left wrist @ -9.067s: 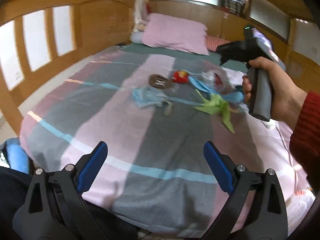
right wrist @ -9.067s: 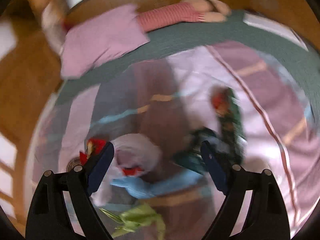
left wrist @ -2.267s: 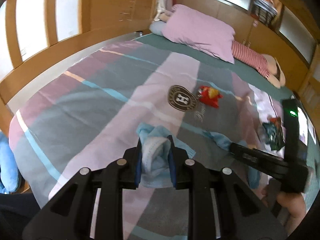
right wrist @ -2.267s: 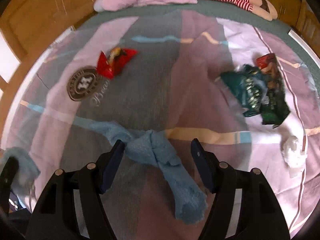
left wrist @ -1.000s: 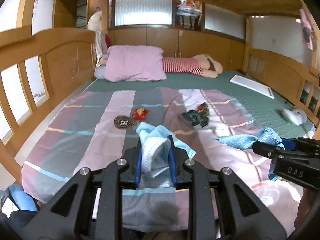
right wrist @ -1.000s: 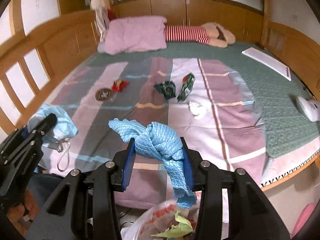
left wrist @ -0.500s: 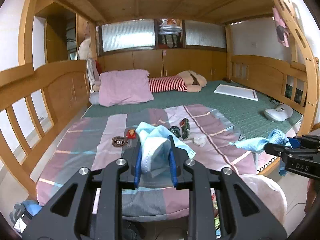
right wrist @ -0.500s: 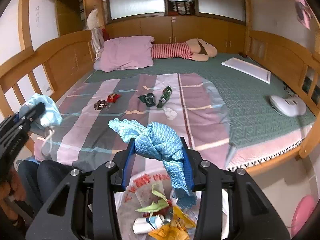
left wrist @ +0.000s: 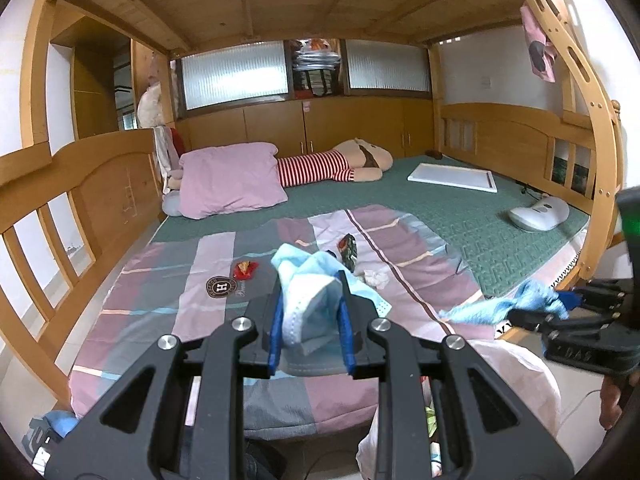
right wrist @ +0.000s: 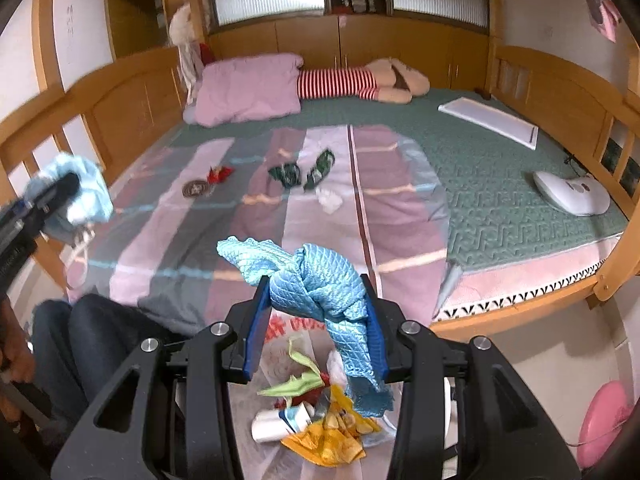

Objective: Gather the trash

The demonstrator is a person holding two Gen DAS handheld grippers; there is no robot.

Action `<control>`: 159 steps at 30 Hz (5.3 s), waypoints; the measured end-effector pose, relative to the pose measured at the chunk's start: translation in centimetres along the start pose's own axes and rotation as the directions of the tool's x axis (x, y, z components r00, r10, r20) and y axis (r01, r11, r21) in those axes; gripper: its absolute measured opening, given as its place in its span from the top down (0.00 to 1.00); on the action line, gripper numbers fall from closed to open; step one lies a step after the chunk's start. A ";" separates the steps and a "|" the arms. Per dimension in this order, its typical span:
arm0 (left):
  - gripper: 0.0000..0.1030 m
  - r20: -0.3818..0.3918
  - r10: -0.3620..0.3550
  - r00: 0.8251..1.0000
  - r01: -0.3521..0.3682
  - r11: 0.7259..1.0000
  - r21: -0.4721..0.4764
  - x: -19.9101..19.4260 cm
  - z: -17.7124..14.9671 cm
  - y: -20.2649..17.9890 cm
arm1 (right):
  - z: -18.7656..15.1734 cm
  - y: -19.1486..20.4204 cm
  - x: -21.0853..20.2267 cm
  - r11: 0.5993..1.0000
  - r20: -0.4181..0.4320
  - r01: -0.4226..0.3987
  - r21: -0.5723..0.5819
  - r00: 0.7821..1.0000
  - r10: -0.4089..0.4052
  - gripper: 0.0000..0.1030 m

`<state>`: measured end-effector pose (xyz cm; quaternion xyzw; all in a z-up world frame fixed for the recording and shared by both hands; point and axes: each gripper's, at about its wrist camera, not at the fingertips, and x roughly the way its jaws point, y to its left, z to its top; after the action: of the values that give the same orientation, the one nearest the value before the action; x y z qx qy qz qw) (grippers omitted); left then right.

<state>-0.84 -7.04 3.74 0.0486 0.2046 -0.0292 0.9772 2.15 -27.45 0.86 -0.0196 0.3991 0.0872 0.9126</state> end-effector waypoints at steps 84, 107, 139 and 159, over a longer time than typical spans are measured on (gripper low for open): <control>0.07 -0.542 0.021 0.840 -0.315 0.832 -0.457 27.5 -11.9 18.4 | 18.4 5.8 36.8 0.967 -0.160 0.050 0.250 0.987 -0.009 0.30; 0.07 -0.562 0.111 0.819 -0.492 0.639 -0.591 25.3 -13.8 23.3 | 13.9 14.4 37.1 0.963 -0.308 -0.266 0.045 0.913 0.267 0.45; 0.07 -0.582 0.159 0.798 -0.537 0.627 -0.565 25.2 -13.9 23.6 | 10.1 5.0 29.2 0.946 -0.203 -0.243 0.213 0.936 0.286 0.21; 0.07 -0.511 0.067 0.857 -0.388 0.736 -0.555 26.0 -12.6 20.7 | 13.9 -3.1 32.2 0.959 -0.140 0.124 0.255 0.986 -0.090 0.21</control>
<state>19.57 13.86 -16.48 -0.2565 0.4184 0.1783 0.8528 34.16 -24.41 -13.34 0.0745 0.4624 -0.0175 0.8833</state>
